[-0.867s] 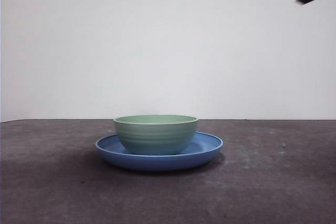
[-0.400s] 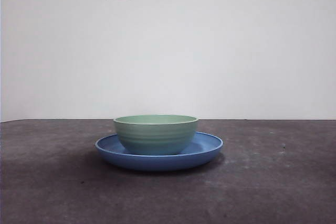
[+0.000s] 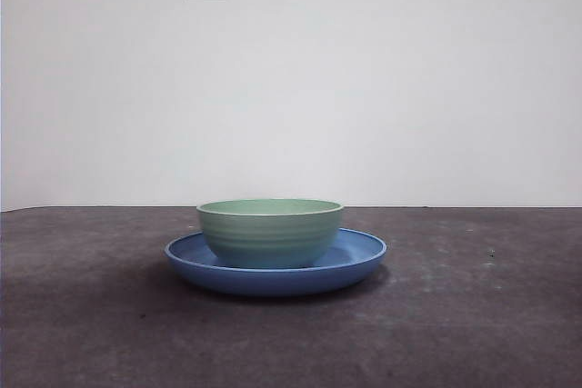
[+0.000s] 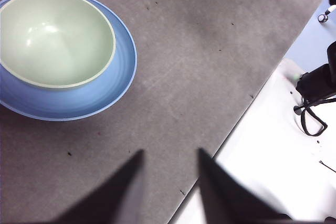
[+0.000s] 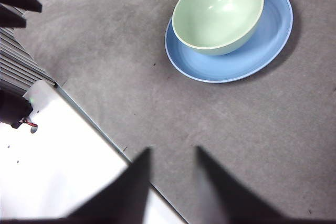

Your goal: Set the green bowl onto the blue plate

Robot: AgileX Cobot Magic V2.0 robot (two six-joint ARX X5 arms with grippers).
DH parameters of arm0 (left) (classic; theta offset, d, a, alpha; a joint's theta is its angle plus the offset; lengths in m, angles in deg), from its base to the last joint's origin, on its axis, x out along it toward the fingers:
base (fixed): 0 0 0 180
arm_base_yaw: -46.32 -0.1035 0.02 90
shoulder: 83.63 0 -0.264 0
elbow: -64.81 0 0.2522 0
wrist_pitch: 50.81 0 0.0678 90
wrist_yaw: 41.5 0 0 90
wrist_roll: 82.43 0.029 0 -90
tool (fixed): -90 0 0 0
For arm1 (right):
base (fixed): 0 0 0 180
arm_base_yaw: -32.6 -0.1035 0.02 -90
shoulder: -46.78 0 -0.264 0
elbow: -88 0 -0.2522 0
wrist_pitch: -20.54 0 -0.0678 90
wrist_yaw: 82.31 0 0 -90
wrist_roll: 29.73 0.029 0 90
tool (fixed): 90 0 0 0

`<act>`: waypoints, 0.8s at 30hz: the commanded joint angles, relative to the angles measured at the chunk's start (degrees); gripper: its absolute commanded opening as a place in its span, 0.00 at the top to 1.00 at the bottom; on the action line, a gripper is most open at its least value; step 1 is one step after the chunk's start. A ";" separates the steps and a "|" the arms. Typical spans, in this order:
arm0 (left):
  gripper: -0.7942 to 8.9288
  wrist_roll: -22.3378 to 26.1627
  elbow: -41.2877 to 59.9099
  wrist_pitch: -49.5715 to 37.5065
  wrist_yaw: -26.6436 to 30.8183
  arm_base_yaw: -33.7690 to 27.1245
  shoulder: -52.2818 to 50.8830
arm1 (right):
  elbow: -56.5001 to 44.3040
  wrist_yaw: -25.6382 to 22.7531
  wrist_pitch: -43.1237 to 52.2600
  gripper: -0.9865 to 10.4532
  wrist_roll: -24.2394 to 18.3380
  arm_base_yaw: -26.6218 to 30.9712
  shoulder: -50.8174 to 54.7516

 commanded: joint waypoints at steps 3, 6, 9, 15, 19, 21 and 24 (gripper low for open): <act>0.91 0.66 -0.42 -0.48 -0.26 0.48 0.42 | 1.07 -0.02 0.46 0.91 -1.73 -0.35 -0.39; 0.91 0.66 -0.44 -0.46 -0.26 0.48 0.42 | 1.07 0.00 0.72 0.91 -1.70 -0.35 -0.39; 0.91 0.66 -0.44 -0.46 -0.26 0.46 0.42 | 1.07 0.00 0.79 0.91 -1.70 -0.35 -0.33; 0.91 0.66 -0.44 -0.48 -0.28 0.48 0.42 | 1.07 0.00 0.79 0.91 -1.70 -0.35 -0.33; 0.91 0.66 -0.44 -0.48 -0.28 0.48 0.42 | 1.07 0.00 0.79 0.91 -1.70 -0.35 -0.33; 0.91 0.66 -0.44 -0.48 -0.28 0.48 0.42 | 1.07 0.00 0.79 0.91 -1.70 -0.35 -0.33; 0.91 0.66 -0.44 -0.48 -0.28 0.48 0.42 | 1.07 0.00 0.79 0.91 -1.70 -0.35 -0.33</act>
